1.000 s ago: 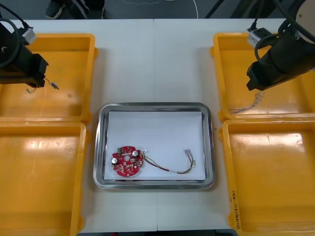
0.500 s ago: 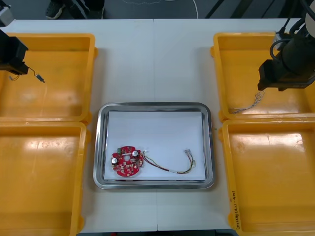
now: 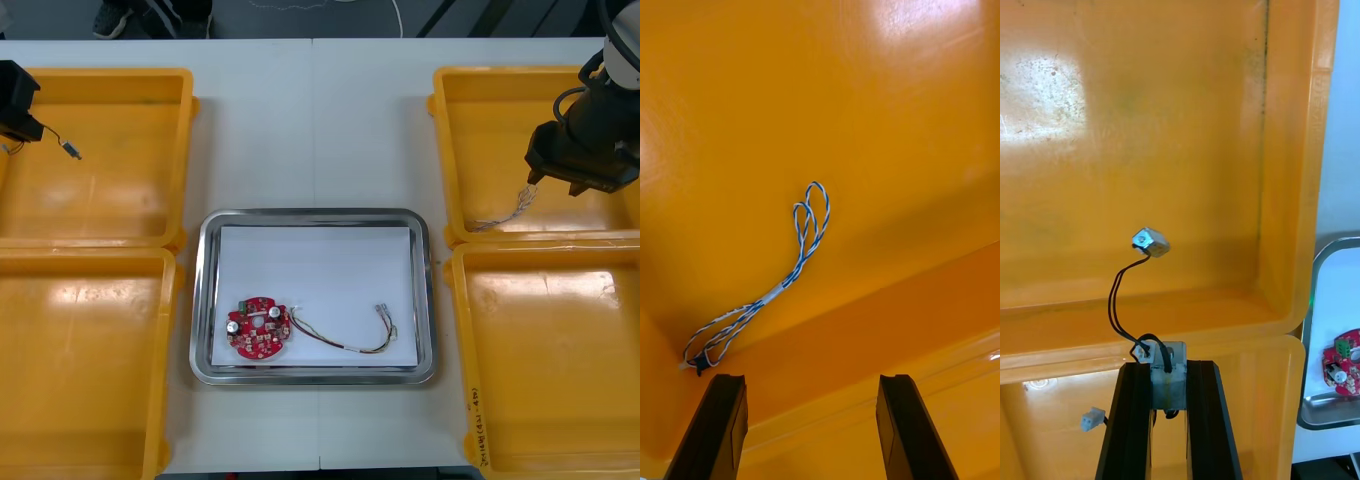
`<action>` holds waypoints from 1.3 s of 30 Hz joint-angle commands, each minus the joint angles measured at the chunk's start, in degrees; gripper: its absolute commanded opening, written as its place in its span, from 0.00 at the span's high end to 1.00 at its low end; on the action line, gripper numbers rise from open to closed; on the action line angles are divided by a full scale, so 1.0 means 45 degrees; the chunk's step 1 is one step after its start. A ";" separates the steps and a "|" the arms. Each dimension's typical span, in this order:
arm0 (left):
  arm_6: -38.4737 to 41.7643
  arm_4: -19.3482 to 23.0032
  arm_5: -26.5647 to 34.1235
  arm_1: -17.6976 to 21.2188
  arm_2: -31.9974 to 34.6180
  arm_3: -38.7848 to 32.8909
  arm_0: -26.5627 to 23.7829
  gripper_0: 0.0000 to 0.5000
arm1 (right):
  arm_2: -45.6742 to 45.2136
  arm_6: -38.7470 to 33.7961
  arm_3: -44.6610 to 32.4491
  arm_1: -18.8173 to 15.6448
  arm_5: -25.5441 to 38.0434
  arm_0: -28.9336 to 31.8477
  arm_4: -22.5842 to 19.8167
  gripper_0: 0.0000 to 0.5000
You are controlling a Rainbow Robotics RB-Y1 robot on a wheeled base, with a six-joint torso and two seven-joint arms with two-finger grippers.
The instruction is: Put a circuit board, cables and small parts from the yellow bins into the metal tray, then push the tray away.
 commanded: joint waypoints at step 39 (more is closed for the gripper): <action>0.1457 -0.0765 -0.0253 0.0748 -0.2129 0.1759 -0.0663 0.00 | -0.0667 -0.2064 0.3702 0.0806 -0.3626 -0.0539 0.0270 0.00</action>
